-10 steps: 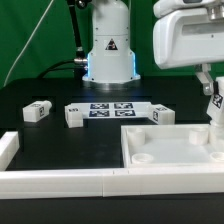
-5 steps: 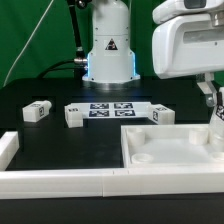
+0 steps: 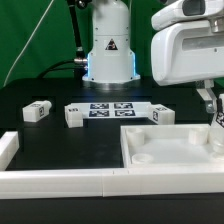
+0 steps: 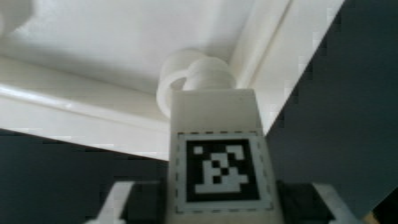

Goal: Assemble one leg

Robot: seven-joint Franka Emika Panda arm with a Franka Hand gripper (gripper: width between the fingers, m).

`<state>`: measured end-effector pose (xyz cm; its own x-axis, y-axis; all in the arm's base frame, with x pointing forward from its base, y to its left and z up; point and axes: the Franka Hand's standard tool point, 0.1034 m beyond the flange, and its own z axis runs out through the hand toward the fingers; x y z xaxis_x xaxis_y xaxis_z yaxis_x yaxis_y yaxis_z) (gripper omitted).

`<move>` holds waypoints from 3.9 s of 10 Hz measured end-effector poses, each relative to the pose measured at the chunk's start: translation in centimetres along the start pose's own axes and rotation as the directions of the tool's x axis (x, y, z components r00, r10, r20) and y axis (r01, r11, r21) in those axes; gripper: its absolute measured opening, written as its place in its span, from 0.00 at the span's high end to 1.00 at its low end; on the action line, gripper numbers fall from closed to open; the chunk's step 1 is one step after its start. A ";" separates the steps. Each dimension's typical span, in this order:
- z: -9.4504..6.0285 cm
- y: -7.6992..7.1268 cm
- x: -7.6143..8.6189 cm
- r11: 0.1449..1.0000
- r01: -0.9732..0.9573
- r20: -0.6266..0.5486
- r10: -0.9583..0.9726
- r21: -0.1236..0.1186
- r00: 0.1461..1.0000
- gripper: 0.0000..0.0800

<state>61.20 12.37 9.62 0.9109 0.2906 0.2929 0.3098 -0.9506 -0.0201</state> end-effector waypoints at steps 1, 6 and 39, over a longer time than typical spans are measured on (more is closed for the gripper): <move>0.0 0.0 0.0 1.000 0.000 0.000 0.000 0.000 1.000 0.64; 0.1 0.0 0.3 1.000 -0.001 -0.032 0.001 -0.004 0.999 0.64; 2.0 0.5 -0.6 1.000 0.005 -0.171 -0.009 -0.028 0.985 0.63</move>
Offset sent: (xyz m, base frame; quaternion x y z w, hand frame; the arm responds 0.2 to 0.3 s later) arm 0.0000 0.0000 0.0000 0.0000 0.0000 0.0000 1.0000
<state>61.39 11.94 7.56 0.8481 0.2765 0.4520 0.3062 -0.9519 0.0078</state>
